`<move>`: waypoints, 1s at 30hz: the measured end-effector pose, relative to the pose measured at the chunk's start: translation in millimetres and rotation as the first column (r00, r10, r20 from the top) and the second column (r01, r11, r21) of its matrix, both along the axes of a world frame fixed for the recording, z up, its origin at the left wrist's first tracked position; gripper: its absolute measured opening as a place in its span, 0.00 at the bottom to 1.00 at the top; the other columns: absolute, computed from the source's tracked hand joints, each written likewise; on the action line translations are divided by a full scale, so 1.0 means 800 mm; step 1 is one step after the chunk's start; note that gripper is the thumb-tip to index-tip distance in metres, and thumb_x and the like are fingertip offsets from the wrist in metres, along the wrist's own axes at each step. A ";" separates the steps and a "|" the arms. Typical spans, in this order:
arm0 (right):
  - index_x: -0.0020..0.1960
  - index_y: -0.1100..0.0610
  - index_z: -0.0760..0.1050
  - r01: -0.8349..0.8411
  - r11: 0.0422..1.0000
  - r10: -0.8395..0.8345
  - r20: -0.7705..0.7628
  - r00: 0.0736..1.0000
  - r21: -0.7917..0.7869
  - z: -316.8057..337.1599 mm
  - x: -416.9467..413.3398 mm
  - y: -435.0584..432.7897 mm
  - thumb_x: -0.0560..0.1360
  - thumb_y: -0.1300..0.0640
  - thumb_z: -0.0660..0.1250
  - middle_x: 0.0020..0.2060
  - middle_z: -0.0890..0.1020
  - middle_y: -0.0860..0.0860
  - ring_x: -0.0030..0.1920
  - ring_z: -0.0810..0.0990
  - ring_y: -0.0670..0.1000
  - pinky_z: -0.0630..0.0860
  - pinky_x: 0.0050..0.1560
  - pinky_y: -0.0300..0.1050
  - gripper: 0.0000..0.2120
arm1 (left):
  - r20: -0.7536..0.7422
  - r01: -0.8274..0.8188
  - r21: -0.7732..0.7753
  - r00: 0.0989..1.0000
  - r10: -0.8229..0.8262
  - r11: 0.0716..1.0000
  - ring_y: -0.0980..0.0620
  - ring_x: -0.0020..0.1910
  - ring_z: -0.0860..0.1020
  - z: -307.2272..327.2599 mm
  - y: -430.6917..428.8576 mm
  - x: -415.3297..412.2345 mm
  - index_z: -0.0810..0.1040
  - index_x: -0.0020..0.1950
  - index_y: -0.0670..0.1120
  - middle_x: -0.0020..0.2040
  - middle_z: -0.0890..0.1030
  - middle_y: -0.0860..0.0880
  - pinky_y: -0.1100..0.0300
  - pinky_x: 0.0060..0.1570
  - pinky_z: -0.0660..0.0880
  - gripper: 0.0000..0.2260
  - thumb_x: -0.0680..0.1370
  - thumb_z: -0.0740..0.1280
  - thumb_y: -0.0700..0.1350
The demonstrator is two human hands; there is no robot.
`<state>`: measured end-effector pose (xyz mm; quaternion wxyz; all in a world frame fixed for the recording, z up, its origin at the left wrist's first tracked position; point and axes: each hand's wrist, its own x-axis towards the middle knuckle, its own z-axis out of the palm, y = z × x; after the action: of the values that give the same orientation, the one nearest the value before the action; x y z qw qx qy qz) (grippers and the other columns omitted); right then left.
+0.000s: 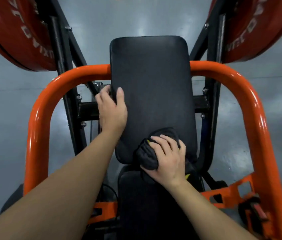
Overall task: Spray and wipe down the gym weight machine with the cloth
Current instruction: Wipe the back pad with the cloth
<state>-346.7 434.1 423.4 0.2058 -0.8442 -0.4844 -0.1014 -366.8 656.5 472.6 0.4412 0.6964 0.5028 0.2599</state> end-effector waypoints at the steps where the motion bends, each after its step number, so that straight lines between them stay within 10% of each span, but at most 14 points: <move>1: 0.58 0.53 0.82 0.012 1.000 -0.012 0.012 1.000 0.007 0.003 0.015 0.005 0.65 0.39 0.75 0.63 0.82 0.48 0.64 0.78 0.56 0.70 0.62 0.67 0.27 | -0.055 0.061 0.094 0.997 -0.056 0.994 0.48 0.71 0.68 -0.003 -0.010 0.005 0.65 0.77 0.47 0.73 0.66 0.46 0.52 0.71 0.66 0.26 0.83 0.60 0.58; 6: 0.61 0.53 0.77 0.557 0.829 -0.539 -0.198 0.819 0.048 0.048 0.150 0.077 0.67 0.36 0.68 0.62 0.79 0.50 0.64 0.75 0.59 0.69 0.63 0.64 0.29 | -0.288 0.202 0.364 0.953 -0.096 0.909 0.40 0.76 0.61 -0.013 -0.026 0.024 0.65 0.78 0.43 0.77 0.62 0.41 0.42 0.75 0.61 0.27 0.82 0.63 0.53; 12: 0.66 0.53 0.73 0.645 0.757 -0.653 -0.119 0.748 -0.104 0.089 0.236 0.178 0.72 0.35 0.70 0.64 0.76 0.53 0.65 0.72 0.60 0.66 0.63 0.62 0.31 | -0.307 0.261 0.522 0.946 -0.107 0.812 0.41 0.73 0.66 0.022 0.040 0.095 0.70 0.74 0.44 0.74 0.66 0.42 0.44 0.72 0.63 0.22 0.81 0.62 0.49; 21: 0.59 0.54 0.79 0.571 0.802 -0.573 -0.042 0.818 0.176 0.064 0.266 0.190 0.67 0.37 0.69 0.62 0.81 0.49 0.61 0.77 0.58 0.70 0.64 0.64 0.28 | -0.464 -0.395 0.180 0.773 0.432 0.901 0.36 0.68 0.71 0.038 0.126 0.209 0.70 0.71 0.41 0.69 0.74 0.39 0.43 0.64 0.67 0.27 0.83 0.53 0.60; 30: 0.57 0.58 0.81 0.236 0.958 -0.249 0.061 0.967 0.165 0.087 0.308 0.217 0.69 0.41 0.70 0.59 0.83 0.50 0.59 0.80 0.57 0.71 0.63 0.65 0.24 | -0.415 -0.420 0.130 0.800 0.434 0.898 0.37 0.61 0.75 0.032 0.127 0.214 0.73 0.61 0.41 0.59 0.81 0.39 0.43 0.52 0.71 0.21 0.85 0.53 0.57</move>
<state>-100.0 607.6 492.9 0.2375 -0.8738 -0.3756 -0.1976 -195.6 758.4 497.9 0.2374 0.6120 0.7277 0.1988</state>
